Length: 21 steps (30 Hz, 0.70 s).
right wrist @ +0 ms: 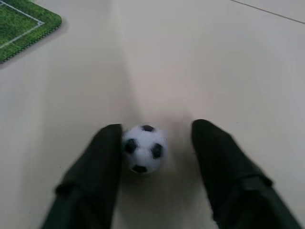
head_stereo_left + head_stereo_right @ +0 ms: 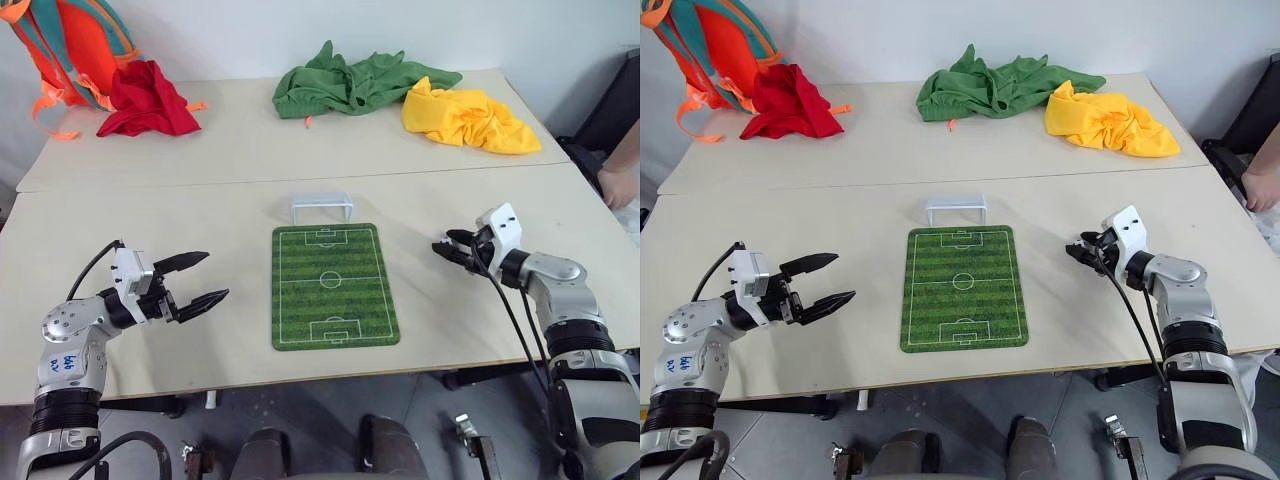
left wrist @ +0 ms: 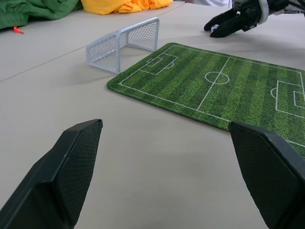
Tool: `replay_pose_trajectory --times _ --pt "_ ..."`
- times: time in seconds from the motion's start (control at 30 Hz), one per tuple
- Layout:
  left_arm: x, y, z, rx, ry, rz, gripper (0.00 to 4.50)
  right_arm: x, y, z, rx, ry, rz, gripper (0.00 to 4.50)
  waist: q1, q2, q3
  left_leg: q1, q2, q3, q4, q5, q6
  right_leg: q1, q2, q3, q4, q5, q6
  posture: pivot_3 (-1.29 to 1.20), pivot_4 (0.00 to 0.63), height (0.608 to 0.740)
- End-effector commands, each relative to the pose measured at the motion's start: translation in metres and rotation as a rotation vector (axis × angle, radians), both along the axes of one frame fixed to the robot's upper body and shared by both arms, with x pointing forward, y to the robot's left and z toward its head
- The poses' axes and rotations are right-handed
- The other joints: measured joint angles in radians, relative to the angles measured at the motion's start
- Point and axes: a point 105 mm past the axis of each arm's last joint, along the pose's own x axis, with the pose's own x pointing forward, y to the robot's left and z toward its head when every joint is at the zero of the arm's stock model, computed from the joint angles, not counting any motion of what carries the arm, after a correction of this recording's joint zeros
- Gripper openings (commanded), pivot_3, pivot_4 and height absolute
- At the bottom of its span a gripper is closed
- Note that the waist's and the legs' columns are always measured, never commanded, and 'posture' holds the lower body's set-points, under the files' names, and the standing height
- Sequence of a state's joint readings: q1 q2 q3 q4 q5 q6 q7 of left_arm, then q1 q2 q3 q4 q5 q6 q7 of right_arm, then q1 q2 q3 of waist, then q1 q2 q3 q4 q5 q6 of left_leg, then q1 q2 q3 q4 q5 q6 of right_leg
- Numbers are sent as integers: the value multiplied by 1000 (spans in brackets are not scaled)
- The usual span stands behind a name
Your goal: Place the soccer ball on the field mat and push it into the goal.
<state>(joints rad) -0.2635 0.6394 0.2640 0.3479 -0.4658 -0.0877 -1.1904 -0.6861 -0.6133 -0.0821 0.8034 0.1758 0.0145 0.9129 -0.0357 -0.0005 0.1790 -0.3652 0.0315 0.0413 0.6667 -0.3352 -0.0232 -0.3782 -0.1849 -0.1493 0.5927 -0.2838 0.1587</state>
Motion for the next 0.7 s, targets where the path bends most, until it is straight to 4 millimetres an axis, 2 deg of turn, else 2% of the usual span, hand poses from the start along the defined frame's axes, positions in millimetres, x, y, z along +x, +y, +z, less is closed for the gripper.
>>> replay_pose_trajectory --times 0.03,0.07,0.13,0.17,0.23,0.33,0.37,0.57,0.63,0.7 --pt "-2 0 7 3 -48 1 4500 0 -4 -1 -21 1 -15 1169 2 0 0 0 0 0 0 0 0 0 0 0 0 0 0 0 150 740" --pt "-2 0 7 4 -49 1 4500 -1 -4 1 -25 -7 -10 885 3 0 0 0 0 0 1 0 0 0 0 0 0 0 0 0 150 740" --pt "-2 -1 6 11 -52 -4 4500 -1 -3 12 -34 -46 2 853 4 0 0 0 0 0 1 0 0 0 0 0 0 0 0 0 150 740" --pt "-5 -3 3 17 -48 -27 4500 -1 3 27 -38 -92 30 853 4 0 0 0 0 0 1 0 0 0 0 0 0 0 0 0 150 740" --pt "-10 -4 -2 30 -37 -65 4500 -8 21 51 -43 -162 102 853 4 2 1 -1 0 0 0 0 0 -1 0 0 0 0 0 0 150 740" --pt "-19 -8 -8 9 -20 -176 4500 -32 64 63 -120 -151 275 853 6 3 1 -4 0 0 -1 0 0 -6 0 0 2 0 0 0 150 740" --pt "-20 -9 -9 10 -12 -192 4500 -37 72 65 -128 -154 306 853 6 3 1 -5 0 1 -1 0 0 -8 0 0 3 0 0 0 150 740" --pt "-24 -13 -16 11 -5 -322 4500 -94 156 58 -152 -48 620 853 12 3 1 -6 0 1 -1 0 0 -8 0 0 2 0 0 0 150 740" --pt "-26 -14 -15 12 -26 -351 4500 -113 179 51 -168 -20 717 853 12 3 1 -6 0 1 -1 0 0 -8 0 0 2 0 0 0 150 740" --pt "-28 -16 -14 -1 -40 -370 4500 -123 188 46 -183 -2 763 853 11 3 1 -6 0 1 -1 0 0 -8 0 1 3 0 0 0 150 740"
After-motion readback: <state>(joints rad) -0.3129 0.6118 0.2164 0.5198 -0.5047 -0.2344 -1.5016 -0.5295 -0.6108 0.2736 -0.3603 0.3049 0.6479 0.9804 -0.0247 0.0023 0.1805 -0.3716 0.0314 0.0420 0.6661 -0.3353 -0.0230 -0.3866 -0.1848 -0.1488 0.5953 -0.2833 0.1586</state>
